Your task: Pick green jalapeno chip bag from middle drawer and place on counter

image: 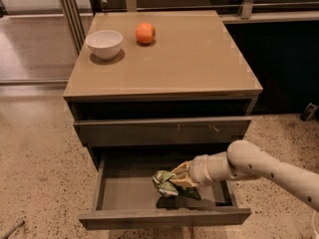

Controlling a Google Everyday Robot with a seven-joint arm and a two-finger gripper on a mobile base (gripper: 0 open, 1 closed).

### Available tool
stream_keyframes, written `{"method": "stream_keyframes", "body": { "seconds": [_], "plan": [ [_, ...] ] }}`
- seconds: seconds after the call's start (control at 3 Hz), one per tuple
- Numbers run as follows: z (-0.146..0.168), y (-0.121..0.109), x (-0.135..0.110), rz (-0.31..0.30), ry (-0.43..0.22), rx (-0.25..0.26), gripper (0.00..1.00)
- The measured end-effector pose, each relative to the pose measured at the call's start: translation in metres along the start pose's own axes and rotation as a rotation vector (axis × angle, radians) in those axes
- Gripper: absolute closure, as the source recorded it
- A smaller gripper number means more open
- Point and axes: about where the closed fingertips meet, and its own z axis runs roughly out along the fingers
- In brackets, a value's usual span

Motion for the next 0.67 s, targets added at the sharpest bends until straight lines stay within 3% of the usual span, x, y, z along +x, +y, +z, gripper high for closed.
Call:
{"method": "stream_keyframes", "body": {
  "seconds": [0.33, 0.67],
  "plan": [
    [-0.038, 0.008, -0.082, -0.086, -0.015, 0.036, 1.0],
    [-0.059, 0.006, -0.117, -0.16, 0.02, 0.075, 1.0]
  ]
}}
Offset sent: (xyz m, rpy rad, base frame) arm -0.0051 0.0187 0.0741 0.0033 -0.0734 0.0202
